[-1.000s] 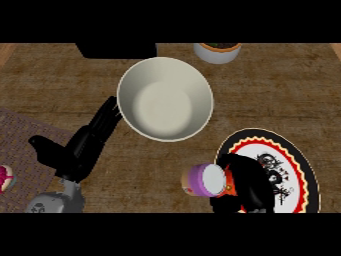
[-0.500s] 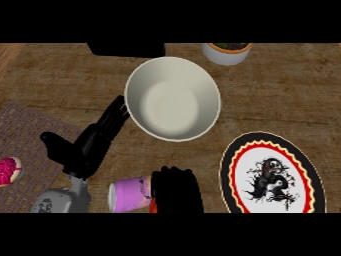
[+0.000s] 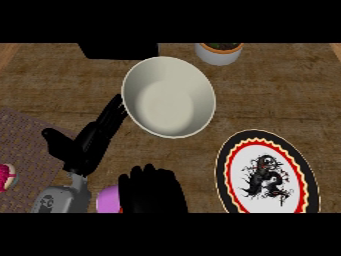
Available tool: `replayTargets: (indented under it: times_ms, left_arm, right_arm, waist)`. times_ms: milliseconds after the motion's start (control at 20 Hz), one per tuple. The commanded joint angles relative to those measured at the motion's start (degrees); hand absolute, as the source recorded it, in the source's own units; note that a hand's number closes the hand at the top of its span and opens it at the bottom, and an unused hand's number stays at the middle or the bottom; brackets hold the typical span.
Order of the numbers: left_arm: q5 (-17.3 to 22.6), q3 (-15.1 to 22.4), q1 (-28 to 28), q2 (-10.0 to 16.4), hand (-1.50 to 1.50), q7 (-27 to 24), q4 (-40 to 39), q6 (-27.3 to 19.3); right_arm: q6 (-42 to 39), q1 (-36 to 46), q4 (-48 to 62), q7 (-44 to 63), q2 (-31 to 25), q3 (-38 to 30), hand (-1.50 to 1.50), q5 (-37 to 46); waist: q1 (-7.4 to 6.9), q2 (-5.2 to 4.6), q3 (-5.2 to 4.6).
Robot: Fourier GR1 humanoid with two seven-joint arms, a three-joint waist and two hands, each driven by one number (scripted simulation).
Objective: Pick the tomato from the plate and place it in the bowl
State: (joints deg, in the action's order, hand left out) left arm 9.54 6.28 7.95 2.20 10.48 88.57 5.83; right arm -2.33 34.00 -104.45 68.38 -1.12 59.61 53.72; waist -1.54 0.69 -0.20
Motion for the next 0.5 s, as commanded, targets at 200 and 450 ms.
replayTargets:
  times_ms: [200, 450]
  left_arm:
    - [-0.20, -0.23, -0.38, 0.02, 0.00, -0.26, 0.06, -0.22]
    - [0.06, -0.43, -2.11, 0.38, 0.00, -0.97, 0.32, 0.35]
  right_arm:
    - [-4.64, 11.75, -5.72, 16.77, 1.05, -5.93, 1.50, 2.17]
    - [-5.54, 16.33, -5.01, 16.82, 1.05, -11.65, 1.50, -0.14]
  waist:
    - [0.84, 0.67, -0.12]
    - [0.68, 0.37, -0.04]
